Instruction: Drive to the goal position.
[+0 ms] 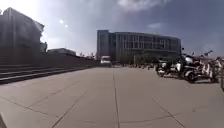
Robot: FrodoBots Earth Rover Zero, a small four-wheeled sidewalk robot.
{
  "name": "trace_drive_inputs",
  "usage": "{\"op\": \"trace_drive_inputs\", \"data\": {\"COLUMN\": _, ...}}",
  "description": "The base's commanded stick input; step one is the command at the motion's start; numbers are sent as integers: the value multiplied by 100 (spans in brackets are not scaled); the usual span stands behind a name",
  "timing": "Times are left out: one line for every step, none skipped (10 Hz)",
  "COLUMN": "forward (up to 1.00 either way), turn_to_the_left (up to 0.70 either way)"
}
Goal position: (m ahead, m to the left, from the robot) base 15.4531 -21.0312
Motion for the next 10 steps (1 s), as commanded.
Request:
{"op": "trace_drive_inputs", "data": {"forward": 100, "turn_to_the_left": 0}}
{"op": "trace_drive_inputs", "data": {"forward": 100, "turn_to_the_left": 0}}
{"op": "trace_drive_inputs", "data": {"forward": 100, "turn_to_the_left": 0}}
{"op": "trace_drive_inputs", "data": {"forward": 100, "turn_to_the_left": 0}}
{"op": "trace_drive_inputs", "data": {"forward": 100, "turn_to_the_left": 0}}
{"op": "trace_drive_inputs", "data": {"forward": 100, "turn_to_the_left": 0}}
{"op": "trace_drive_inputs", "data": {"forward": 100, "turn_to_the_left": 0}}
{"op": "trace_drive_inputs", "data": {"forward": 100, "turn_to_the_left": -8}}
{"op": "trace_drive_inputs", "data": {"forward": 100, "turn_to_the_left": -27}}
{"op": "trace_drive_inputs", "data": {"forward": 100, "turn_to_the_left": -27}}
